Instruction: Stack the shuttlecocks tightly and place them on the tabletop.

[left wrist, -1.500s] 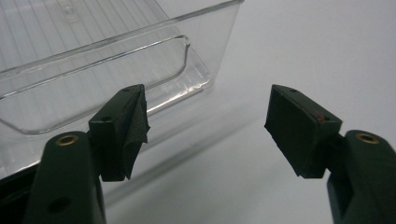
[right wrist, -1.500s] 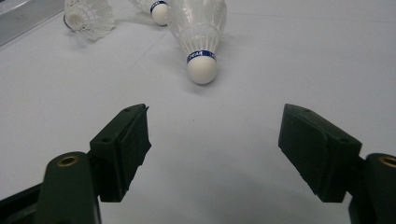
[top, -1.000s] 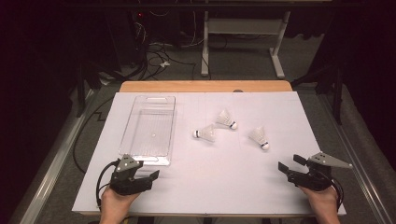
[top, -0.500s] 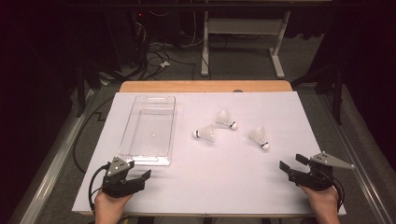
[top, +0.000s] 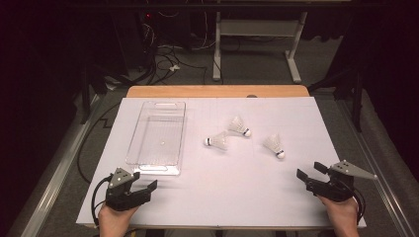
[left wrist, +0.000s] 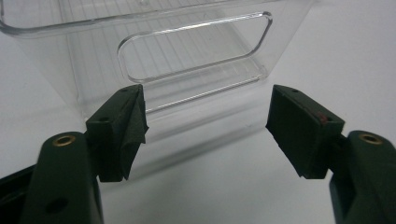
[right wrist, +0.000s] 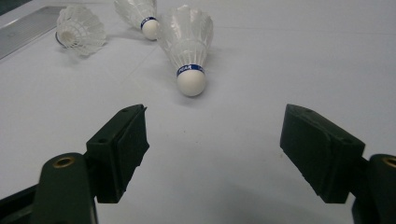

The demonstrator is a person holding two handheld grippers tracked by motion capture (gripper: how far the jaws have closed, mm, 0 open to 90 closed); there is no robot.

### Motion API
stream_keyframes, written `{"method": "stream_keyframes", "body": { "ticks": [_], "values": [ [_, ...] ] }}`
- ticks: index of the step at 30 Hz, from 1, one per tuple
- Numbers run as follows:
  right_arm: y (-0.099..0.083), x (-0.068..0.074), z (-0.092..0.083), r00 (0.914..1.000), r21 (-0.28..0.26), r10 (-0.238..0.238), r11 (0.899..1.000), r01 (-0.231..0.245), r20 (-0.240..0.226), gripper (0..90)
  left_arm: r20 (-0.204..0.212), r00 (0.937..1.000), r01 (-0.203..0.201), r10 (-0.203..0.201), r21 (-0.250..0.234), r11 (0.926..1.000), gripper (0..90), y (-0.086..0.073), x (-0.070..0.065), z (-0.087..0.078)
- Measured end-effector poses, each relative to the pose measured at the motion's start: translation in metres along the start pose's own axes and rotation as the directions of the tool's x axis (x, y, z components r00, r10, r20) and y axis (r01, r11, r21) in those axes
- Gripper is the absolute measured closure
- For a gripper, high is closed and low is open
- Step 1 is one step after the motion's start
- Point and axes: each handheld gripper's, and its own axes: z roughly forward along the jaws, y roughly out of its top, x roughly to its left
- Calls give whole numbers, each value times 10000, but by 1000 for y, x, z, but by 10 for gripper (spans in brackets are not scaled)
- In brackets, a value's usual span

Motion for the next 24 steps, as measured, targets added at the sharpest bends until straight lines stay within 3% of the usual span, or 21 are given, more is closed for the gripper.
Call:
{"method": "stream_keyframes", "body": {
  "ticks": [4,13,24],
  "values": [
    [1,4,2,9993,45,-340,9994,340,-141,236,30,9999,97,-97,-79,9999,296,0,1,-1],
    [4,5,3,9995,48,-315,9995,314,76,240,196,9998,104,-103,-45,9999,296,-1,3,-2],
    [12,12,6,9985,-148,-540,9984,540,-32,240,232,9997,-41,43,-54,10000,296,-1,1,-2]
  ]
}}
